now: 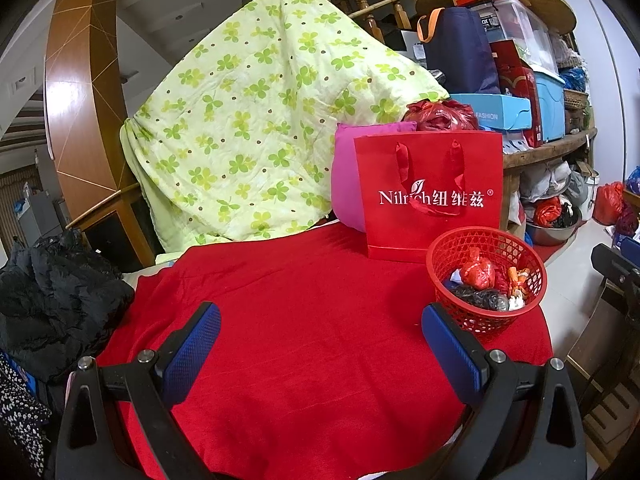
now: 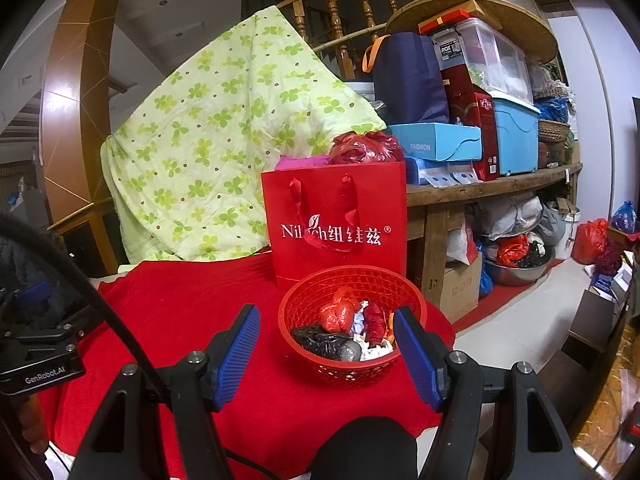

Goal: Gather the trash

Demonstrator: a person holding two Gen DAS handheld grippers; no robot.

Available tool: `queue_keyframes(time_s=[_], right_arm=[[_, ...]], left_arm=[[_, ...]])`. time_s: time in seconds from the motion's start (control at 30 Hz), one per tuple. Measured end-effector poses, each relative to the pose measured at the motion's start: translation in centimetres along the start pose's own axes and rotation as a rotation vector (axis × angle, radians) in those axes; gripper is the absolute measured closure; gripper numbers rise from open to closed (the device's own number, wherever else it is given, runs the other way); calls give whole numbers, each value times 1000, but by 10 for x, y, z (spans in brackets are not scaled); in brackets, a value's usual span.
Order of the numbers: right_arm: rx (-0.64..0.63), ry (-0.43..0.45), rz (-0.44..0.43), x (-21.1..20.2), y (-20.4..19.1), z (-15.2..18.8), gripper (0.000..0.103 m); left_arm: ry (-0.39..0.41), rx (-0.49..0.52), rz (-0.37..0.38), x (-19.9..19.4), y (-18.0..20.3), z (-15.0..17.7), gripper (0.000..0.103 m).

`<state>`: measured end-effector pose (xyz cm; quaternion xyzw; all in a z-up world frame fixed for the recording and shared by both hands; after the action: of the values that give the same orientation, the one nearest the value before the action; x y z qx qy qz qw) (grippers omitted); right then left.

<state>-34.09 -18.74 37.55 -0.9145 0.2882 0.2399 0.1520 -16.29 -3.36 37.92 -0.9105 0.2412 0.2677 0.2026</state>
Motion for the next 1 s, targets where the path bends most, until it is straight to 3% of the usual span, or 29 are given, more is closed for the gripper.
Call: queue_keyframes(time_s=[1.0], right_arm=[[16, -23, -3, 9, -3, 7, 31]], left_arm=[[-11, 13, 0, 5, 1, 6, 3]])
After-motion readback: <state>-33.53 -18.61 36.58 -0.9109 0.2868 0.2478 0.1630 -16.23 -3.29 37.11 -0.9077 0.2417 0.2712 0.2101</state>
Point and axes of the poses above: each gripper's, at about its wrist camera, not at the fingertips, and x roughly the way its jaws point, y to its right, z to its underside, the point moved 4 cm from there along x, roughly the way its jaws point, and after that the axes turned 11 degrees about -y, right-handed, at the moved point
